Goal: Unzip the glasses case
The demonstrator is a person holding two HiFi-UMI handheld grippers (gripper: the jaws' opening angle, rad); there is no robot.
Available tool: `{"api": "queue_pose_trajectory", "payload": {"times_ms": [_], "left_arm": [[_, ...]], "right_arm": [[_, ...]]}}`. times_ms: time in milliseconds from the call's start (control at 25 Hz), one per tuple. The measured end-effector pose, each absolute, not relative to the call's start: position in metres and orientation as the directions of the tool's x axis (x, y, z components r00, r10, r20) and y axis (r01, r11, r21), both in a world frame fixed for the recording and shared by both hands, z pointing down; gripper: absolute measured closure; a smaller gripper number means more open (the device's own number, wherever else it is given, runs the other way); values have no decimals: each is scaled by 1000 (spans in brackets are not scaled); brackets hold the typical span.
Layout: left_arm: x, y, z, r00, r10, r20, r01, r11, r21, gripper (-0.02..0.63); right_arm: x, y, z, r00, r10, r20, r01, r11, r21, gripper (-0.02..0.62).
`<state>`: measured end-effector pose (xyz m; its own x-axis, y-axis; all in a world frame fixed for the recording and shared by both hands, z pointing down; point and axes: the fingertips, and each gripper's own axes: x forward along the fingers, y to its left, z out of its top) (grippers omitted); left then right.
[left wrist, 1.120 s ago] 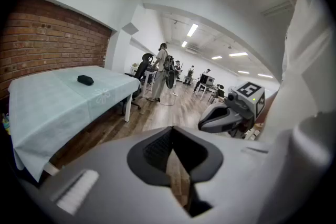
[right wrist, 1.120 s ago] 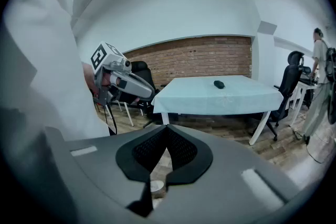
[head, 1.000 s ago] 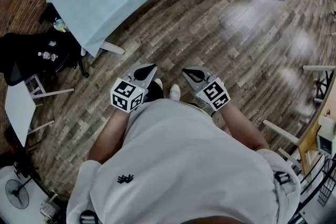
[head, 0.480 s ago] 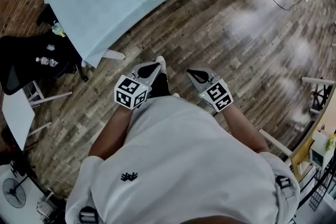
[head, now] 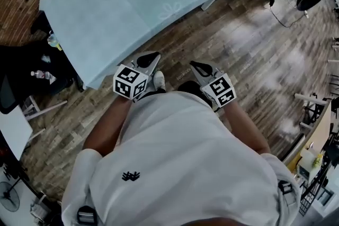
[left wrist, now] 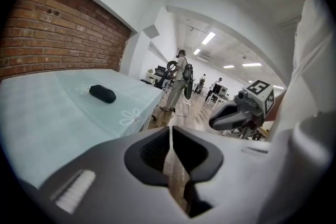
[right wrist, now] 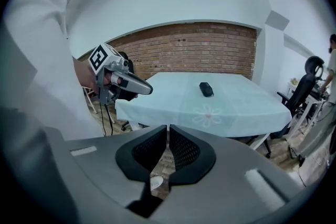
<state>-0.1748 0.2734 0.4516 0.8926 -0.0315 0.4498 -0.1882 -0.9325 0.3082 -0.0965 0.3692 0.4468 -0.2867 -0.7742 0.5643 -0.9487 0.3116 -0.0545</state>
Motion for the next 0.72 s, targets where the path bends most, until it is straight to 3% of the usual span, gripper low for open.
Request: {"api": "queue_pose_trajectory", "payload": {"times_ms": [480, 720], "left_arm": [[-114, 137, 445, 869, -200, 453, -369, -872, 322, 548], [-74, 63, 452, 797, -325, 510, -525, -790, 317, 548]], "right_arm": [[-8, 217, 455, -399, -710, 580, -884, 467, -36, 575], [27, 124, 474, -569, -558, 604, -762, 634, -132, 574]]}}
